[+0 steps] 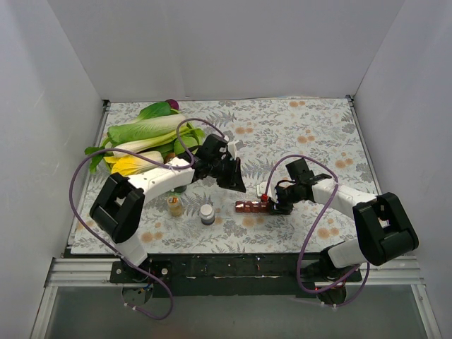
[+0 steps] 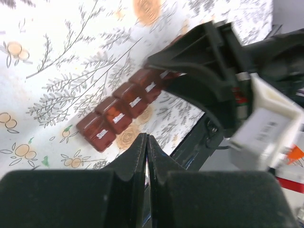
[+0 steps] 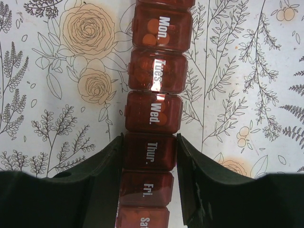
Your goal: Sort the pills into containers
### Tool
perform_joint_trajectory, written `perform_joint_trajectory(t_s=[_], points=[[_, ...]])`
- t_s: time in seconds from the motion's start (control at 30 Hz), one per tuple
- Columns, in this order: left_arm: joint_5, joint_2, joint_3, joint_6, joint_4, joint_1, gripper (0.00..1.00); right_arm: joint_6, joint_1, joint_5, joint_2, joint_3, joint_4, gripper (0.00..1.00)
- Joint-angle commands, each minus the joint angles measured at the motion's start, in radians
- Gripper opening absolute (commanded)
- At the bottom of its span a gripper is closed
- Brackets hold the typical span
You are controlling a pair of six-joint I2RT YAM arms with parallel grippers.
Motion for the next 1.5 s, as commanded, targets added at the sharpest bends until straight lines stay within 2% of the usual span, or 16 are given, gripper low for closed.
perform_joint_trajectory(t_s=[0.0,0.27,0.5,0.73,0.8,0.87,1.0,1.03,1.1,1.13,1.2,1.23,1.33,1.37,1.43,1.47], points=[[-0.041,-0.065,0.053,0.018,-0.045,0.000,0.01,0.012,0.007,0.072,0.037,-0.006,-0.034,0.28],[-0.007,0.024,-0.011,0.026,-0.054,0.000,0.01,0.018,0.009,0.075,0.043,-0.003,-0.033,0.27],[-0.076,0.164,-0.033,0.063,-0.080,0.000,0.00,0.022,0.011,0.087,0.049,-0.003,-0.030,0.26],[-0.096,0.113,0.027,0.072,-0.106,0.001,0.01,0.032,0.011,0.090,0.054,0.000,-0.027,0.26],[-0.098,0.078,0.064,0.061,-0.108,0.001,0.04,0.039,0.011,0.090,0.053,0.002,-0.027,0.29],[-0.110,0.011,0.096,0.046,-0.103,0.004,0.06,0.050,0.011,0.087,0.048,0.002,-0.019,0.39],[-0.155,-0.126,0.113,0.023,-0.060,0.032,0.23,0.079,0.011,0.047,0.017,0.009,-0.016,0.64],[-0.161,-0.153,0.111,0.020,-0.054,0.040,0.31,0.084,0.011,0.043,0.010,0.023,-0.022,0.73],[-0.185,-0.241,0.098,0.015,-0.030,0.069,0.38,0.091,0.009,0.026,-0.009,0.041,-0.037,0.82],[-0.199,-0.269,0.093,0.018,-0.022,0.075,0.46,0.114,0.006,0.026,-0.015,0.058,-0.040,0.88],[-0.245,-0.365,0.064,0.038,0.005,0.093,0.56,0.116,0.001,0.018,-0.036,0.083,-0.079,0.89],[-0.257,-0.402,0.056,0.044,0.016,0.101,0.66,0.136,-0.008,0.015,-0.047,0.113,-0.089,0.91],[-0.294,-0.532,0.030,0.081,0.049,0.115,0.87,0.209,-0.032,0.032,-0.101,0.172,-0.149,0.92],[-0.300,-0.560,0.025,0.086,0.058,0.121,0.98,0.254,-0.040,0.073,-0.133,0.224,-0.155,0.93],[-0.302,-0.641,0.024,0.110,0.069,0.129,0.98,0.339,-0.069,0.112,-0.165,0.293,-0.172,0.93],[-0.308,-0.664,0.025,0.120,0.064,0.130,0.98,0.454,-0.083,0.172,-0.206,0.352,-0.163,0.94]])
